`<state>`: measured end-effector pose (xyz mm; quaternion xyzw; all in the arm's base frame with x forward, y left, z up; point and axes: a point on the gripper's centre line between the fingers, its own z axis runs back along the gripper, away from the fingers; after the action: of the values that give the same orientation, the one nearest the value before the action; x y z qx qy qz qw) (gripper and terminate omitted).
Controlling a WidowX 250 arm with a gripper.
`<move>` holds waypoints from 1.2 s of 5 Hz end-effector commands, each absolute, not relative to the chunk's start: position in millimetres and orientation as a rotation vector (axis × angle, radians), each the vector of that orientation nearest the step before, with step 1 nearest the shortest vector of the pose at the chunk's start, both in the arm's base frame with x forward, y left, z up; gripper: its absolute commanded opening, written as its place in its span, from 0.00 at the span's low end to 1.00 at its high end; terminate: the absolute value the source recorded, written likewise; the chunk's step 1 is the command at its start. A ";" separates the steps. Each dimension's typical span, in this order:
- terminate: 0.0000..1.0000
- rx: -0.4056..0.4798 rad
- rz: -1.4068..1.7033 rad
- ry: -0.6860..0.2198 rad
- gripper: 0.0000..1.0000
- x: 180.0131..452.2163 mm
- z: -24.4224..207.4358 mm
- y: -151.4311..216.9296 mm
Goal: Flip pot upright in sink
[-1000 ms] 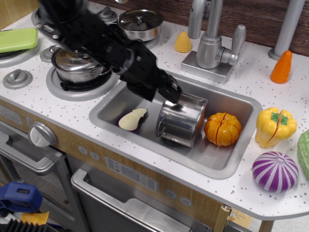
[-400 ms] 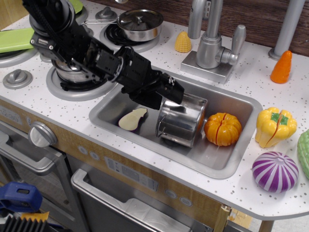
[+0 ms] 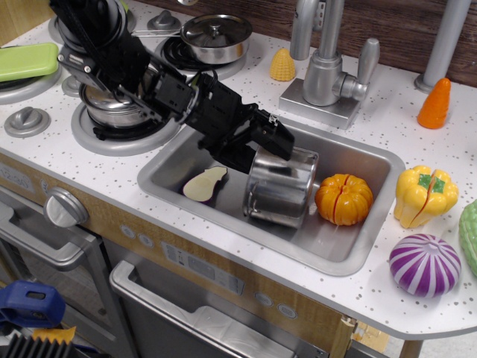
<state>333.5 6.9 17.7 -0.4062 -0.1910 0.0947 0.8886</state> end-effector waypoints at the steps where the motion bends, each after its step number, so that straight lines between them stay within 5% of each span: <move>1: 0.00 -0.988 0.183 -0.499 1.00 337.5 16.5 5.4; 2: 0.00 -0.990 0.169 -0.533 1.00 336.5 12.9 0.8; 3: 0.00 -0.988 0.201 -0.541 0.00 337.5 12.5 -2.7; 5: 0.00 -0.999 0.216 -0.529 0.00 340.6 17.3 -3.8; 6: 0.00 -0.927 0.227 -0.485 0.00 343.5 22.6 -7.9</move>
<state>337.3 -15.2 8.9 -0.3931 -0.1599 0.1074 0.8991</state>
